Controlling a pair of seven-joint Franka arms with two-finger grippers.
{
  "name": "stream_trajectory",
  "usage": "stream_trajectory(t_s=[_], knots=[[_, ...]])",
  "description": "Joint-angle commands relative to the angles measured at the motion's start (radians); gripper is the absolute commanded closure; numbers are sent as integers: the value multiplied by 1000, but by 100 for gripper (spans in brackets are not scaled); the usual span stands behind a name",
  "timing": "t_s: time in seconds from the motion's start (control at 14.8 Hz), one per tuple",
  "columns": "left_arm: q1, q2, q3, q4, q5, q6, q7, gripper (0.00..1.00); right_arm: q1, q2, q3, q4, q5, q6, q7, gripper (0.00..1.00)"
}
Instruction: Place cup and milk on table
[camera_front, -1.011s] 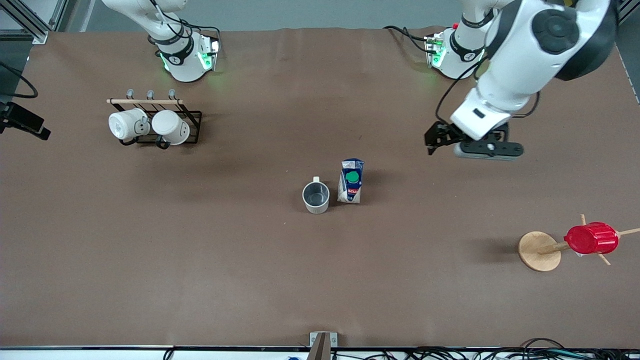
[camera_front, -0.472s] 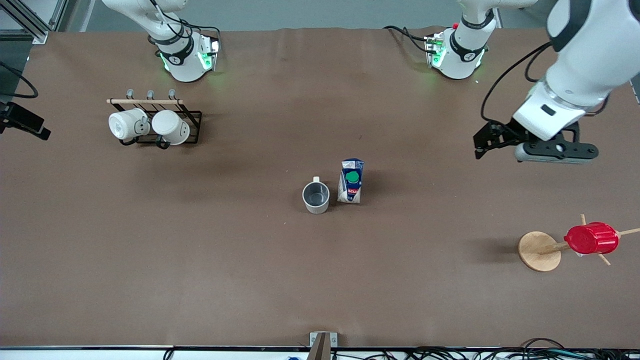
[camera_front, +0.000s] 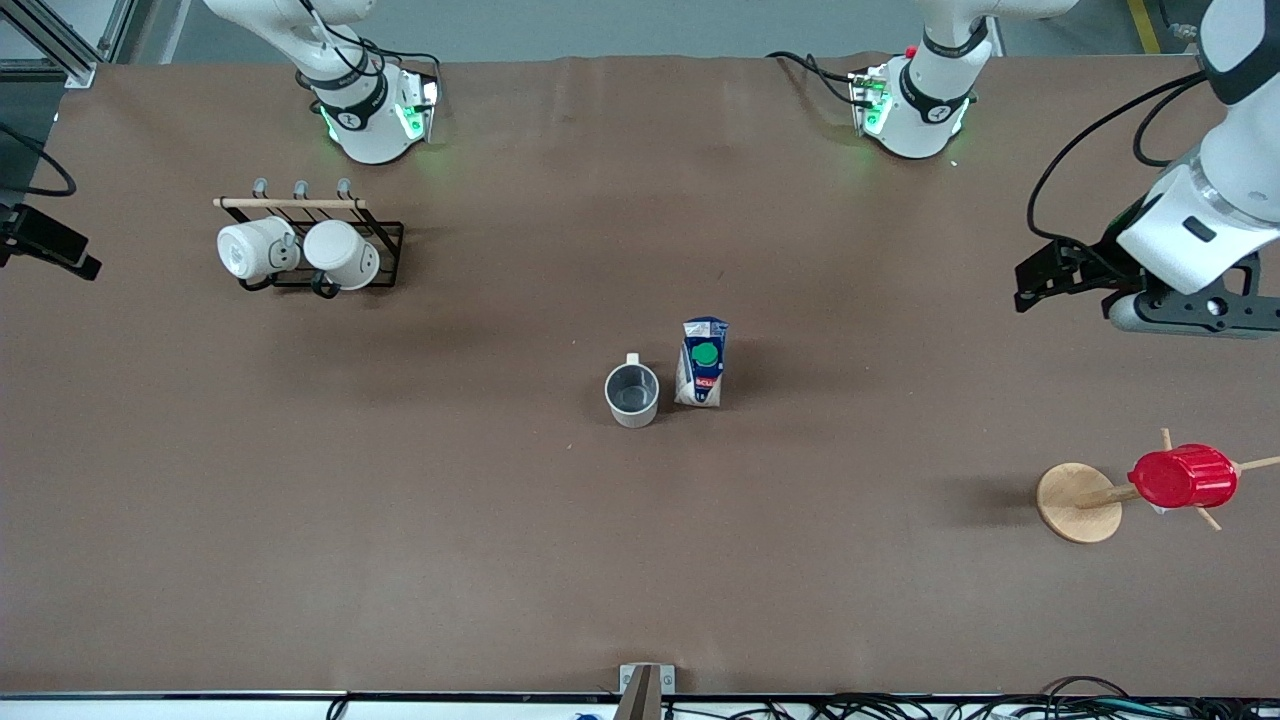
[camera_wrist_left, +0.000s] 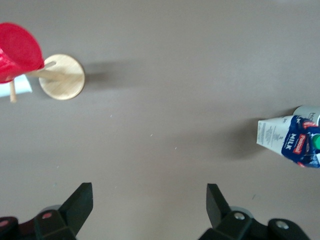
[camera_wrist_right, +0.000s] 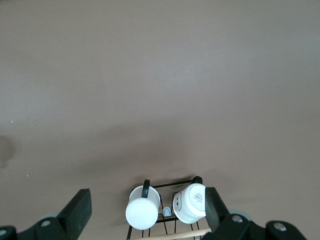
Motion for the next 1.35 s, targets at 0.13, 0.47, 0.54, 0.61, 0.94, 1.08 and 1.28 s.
stream_trajectory(t_s=[0.13, 0.47, 0.54, 0.61, 0.94, 1.08, 1.28], knots=[[26, -38, -8, -20, 19, -24, -22, 0, -10, -22, 6, -26, 19, 11, -8, 0], [77, -76, -69, -94, 19, 22, -23, 0, -11, -22, 6, -26, 19, 11, -8, 0], [83, -76, -83, -98, 18, 31, -31, 0, -10, -22, 6, -26, 19, 11, -8, 0], [86, -76, -86, -98, 18, 32, -40, 0, -11, -22, 6, -26, 19, 11, -8, 0], [83, -73, -86, -95, 21, 32, -42, 0, -10, -22, 6, -26, 19, 11, -8, 0], [83, -73, -85, -89, 22, 32, -43, 0, -11, -22, 6, -26, 19, 11, -8, 0], [82, -70, -86, -88, 24, 34, -48, 0, -11, -22, 6, -26, 19, 11, -8, 0]])
